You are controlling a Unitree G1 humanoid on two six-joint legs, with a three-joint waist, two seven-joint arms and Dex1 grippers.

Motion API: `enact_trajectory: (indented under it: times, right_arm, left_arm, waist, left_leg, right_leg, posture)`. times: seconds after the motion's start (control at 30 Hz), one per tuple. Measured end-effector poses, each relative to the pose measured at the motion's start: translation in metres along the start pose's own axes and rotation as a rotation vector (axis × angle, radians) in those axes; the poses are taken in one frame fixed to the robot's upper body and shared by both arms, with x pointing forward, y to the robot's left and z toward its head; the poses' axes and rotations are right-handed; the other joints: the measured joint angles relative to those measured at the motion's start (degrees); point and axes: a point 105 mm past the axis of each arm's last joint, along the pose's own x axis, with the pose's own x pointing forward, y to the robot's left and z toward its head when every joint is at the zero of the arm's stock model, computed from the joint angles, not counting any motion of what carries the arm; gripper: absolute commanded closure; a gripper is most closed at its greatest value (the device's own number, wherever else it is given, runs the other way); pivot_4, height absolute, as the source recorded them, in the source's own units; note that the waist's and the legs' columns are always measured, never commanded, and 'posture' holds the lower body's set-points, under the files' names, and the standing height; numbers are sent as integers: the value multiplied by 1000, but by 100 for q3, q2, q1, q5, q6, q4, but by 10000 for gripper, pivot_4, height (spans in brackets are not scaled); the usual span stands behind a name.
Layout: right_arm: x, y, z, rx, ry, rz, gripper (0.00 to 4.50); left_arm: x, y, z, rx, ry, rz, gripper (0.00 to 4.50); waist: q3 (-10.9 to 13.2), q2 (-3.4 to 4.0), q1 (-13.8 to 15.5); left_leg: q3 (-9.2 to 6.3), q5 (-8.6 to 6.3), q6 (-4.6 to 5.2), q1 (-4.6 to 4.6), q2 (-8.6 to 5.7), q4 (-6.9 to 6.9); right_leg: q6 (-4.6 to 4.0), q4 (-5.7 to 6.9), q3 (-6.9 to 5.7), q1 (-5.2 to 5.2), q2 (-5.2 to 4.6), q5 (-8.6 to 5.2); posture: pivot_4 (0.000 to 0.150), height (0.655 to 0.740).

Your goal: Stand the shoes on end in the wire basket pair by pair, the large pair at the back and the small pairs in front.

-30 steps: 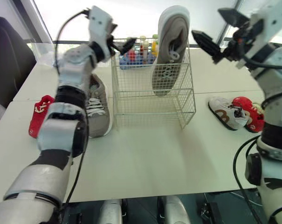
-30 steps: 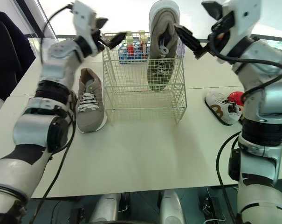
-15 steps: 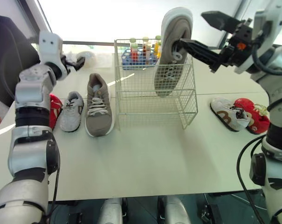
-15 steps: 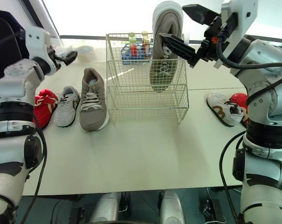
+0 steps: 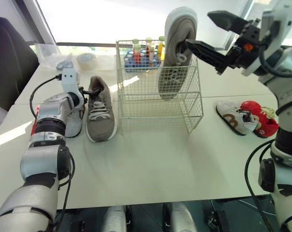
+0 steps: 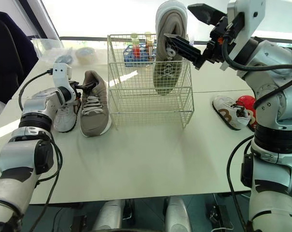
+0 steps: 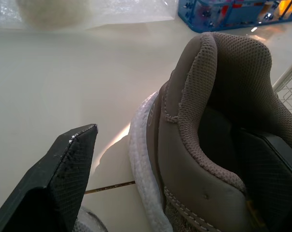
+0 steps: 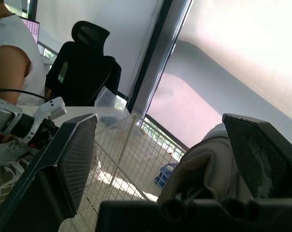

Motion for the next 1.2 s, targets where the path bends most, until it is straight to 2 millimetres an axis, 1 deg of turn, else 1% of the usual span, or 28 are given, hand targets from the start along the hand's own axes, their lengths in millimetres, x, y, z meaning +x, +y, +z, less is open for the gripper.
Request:
enact_trajectory:
  times: [0.03, 0.1, 0.17, 0.2, 0.23, 0.27, 0.4, 0.43, 0.5, 0.57, 0.6, 0.67, 0.73, 0.8, 0.87, 0.9, 0.97, 1.03, 1.13, 1.2]
  right_arm:
    - [0, 0, 0, 0, 1, -1, 0]
    - [0, 0, 0, 0, 2, -5, 0]
    - [1, 0, -1, 0, 4, -6, 0]
    - [1, 0, -1, 0, 5, -5, 0]
    - [1, 0, -1, 0, 5, -6, 0]
    - [1, 0, -1, 0, 5, -7, 0]
    - [1, -1, -2, 1, 6, -11, 0]
    - [1, -1, -2, 1, 5, -11, 0]
    - [1, -1, -2, 0, 3, -13, 0]
    - [1, -2, -2, 0, 2, -14, 0]
    - [2, -2, -3, 1, 4, -12, 0]
    - [3, -1, -5, 2, 9, -6, 0]
    - [4, 0, -6, -1, 10, -1, 0]
    - [6, 0, -5, -5, 9, 0, 0]
    - [7, -1, -2, -12, 0, -2, 0]
    - [7, -2, -1, -14, -4, -3, 0]
    - [7, -2, 0, -19, -8, -4, 0]
    - [7, -2, 0, -21, -11, -6, 0]
    - [7, -2, 0, -21, -13, -9, 0]
    - [7, -3, 1, -22, -15, -17, 0]
  left_arm:
    - [0, 0, -1, -7, 2, 0, 13432]
    - [1, -1, -2, -22, 6, -6, 22145]
    - [3, -5, -4, -32, 14, -17, 32954]
    - [2, -5, -4, -33, 13, -16, 37020]
    - [2, -4, -3, -40, 12, -15, 43469]
    - [2, -4, -3, -44, 11, -15, 44711]
    - [3, -3, -1, -76, 3, 4, 44711]
    - [2, -1, 2, -93, -5, 18, 44711]
    - [1, 0, 16, -119, -53, 34, 44711]
    - [-2, -3, 43, -147, -135, 35, 44711]
    - [-5, -6, 63, -151, -203, 32, 44711]
    - [-17, -16, 110, -137, -366, 21, 44711]
    - [-38, -30, 163, -100, -581, -1, 44711]
    - [-62, -42, 203, -59, -755, -17, 44711]
    - [-83, -53, 232, -37, -907, -36, 44711]
    - [-92, -60, 243, -22, -975, -51, 44711]
    - [-107, -72, 260, 7, -1095, -86, 44711]
    - [-116, -86, 272, 24, -1203, -120, 44711]
    - [-123, -108, 279, 54, -1331, -165, 44711]
    - [-119, -125, 277, 52, -1379, -193, 44711]
  waist:
    - [0, 0, 6]
    - [0, 0, 7]
    - [0, 0, 3]
    - [0, 0, 1]
    - [-1, 1, 1]
    - [-1, 1, 0]
    - [1, -1, 7]
    - [3, -6, 8]
    - [12, -20, 8]
    - [21, -35, 12]
    - [24, -40, 13]
    - [26, -44, 14]
    - [26, -44, 15]
    - [26, -44, 13]
    - [26, -44, 13]
    - [26, -44, 13]
    - [26, -44, 21]
    - [26, -44, 36]
    - [26, -44, 65]
    - [26, -44, 106]
  left_leg:
    - [0, 0, 0, 0, 0, 0]
    - [0, 0, 0, 0, 0, 0]
    - [0, 0, 0, 1, 0, 0]
    - [-1, 0, 0, 2, 0, 0]
    - [0, 0, 0, 3, 0, 0]
    - [-1, 0, 0, 3, 0, -1]
    - [-1, 0, 0, -1, 0, 1]
    - [-1, 0, 0, -3, 0, 1]
    - [-3, 0, 0, -7, 0, 1]
    - [-5, 1, 0, -21, 0, 4]
    - [-5, 1, 0, -26, 0, 6]
    - [-5, 0, 1, -39, 0, 10]
    - [-1, -1, 4, -41, -1, 10]
    - [2, -1, 4, -40, -1, 9]
    - [2, -1, 4, -36, -1, 7]
    - [1, -1, 4, -32, -1, 7]
    - [1, -1, 3, -30, -1, 8]
    - [1, -1, 3, -30, -1, 12]
    - [1, -1, 4, -31, -2, 14]
    - [2, -1, 5, -31, -2, 15]
  right_leg:
    - [0, 0, 0, 1, 0, 0]
    - [0, 0, 0, 1, 0, 0]
    - [0, 1, 0, 1, 0, 0]
    - [0, 1, 0, 1, 0, 0]
    - [0, 2, 0, 1, 0, 0]
    - [0, 3, 0, 1, 0, 0]
    - [0, 2, 0, 0, 0, 0]
    - [0, 2, 0, -2, 0, 0]
    - [0, 2, 0, -4, 0, 0]
    - [0, 0, -1, -14, 0, 1]
    - [1, -3, -1, -15, 0, 1]
    - [2, -10, -2, -21, 0, 2]
    - [2, -18, -2, -20, 0, 2]
    - [2, -19, -2, -19, 0, 2]
    - [2, -16, -2, -19, 0, 2]
    - [2, -14, -2, -18, 0, 2]
    - [2, -12, -2, -15, 0, 2]
    - [2, -13, -2, -13, 0, 2]
    - [2, -17, -2, -11, 0, 2]
    - [2, -18, -2, -11, 0, 2]
  posture:
    - [1500, 7400]
    - [1500, 7400]
    - [1500, 7400]
    - [1500, 7400]
    - [1500, 7400]
    - [1500, 7400]
    - [1500, 7400]
    - [1500, 7400]
    - [1500, 7400]
    - [1500, 7400]
    - [1500, 7400]
    - [1500, 7400]
    - [1500, 7400]
    - [1500, 7400]
    - [1500, 7400]
    - [1500, 7400]
    - [1500, 7400]
    - [1500, 7400]
    - [1500, 7400]
    - [1500, 7400]
